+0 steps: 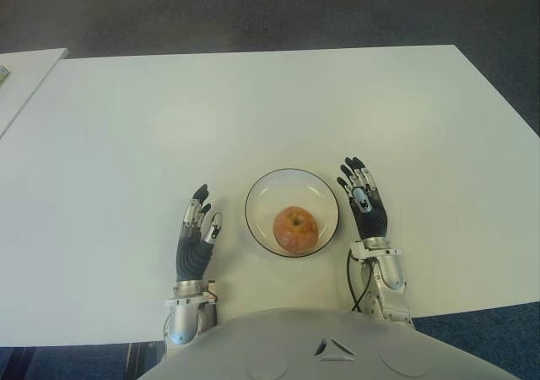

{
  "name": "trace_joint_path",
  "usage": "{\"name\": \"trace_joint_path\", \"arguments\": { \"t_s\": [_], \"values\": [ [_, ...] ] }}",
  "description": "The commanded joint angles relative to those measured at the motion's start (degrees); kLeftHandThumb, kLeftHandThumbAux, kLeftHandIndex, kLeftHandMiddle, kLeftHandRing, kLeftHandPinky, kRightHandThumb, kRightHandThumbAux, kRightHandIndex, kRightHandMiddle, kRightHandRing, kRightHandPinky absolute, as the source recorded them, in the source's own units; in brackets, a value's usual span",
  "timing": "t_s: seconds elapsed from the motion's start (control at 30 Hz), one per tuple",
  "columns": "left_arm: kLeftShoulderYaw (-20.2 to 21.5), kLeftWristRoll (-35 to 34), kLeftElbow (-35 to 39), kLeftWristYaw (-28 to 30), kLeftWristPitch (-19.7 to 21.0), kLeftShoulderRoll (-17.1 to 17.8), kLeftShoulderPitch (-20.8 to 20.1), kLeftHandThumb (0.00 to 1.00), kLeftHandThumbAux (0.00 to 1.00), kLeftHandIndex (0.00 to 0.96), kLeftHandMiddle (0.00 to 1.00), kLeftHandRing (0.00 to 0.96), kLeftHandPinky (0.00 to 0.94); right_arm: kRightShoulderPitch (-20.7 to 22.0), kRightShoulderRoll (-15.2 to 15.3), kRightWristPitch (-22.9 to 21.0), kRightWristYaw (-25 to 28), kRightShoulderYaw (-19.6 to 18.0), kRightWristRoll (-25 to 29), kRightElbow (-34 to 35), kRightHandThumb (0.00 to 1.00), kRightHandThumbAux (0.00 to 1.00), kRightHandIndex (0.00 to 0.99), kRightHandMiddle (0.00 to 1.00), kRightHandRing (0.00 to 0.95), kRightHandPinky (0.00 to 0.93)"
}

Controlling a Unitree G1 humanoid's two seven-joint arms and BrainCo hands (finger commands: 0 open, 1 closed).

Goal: Put the apples into the plate.

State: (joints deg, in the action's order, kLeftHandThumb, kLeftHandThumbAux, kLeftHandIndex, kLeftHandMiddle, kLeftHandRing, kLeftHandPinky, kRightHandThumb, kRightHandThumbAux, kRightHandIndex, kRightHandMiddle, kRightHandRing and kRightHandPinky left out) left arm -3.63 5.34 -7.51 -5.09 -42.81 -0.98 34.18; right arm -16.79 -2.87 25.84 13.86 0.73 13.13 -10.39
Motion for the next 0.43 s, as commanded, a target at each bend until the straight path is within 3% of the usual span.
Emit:
{"name": "trace_joint_path", "arguments": {
  "t_s": [0.03, 0.43],
  "values": [
    [-0.64, -0.96, 1.2, 0.68, 4.34, -0.7, 1.47, 0.0, 0.47, 0.0, 0.0, 0.0, 0.0, -2.71, -0.26, -2.32, 0.59, -0.17, 0.78, -1.8, 0.181, 0.435, 0.0, 0.0, 0.0, 0.0],
    [-1.52, -1.26, 5.1, 1.02, 10.07, -1.67, 3.19, 0.0, 0.475, 0.0, 0.0, 0.0, 0.0, -4.16, 0.15, -4.63, 0.93, -0.02, 0.75, 0.55, 0.192, 0.448, 0.0, 0.0, 0.0, 0.0]
  ]
}}
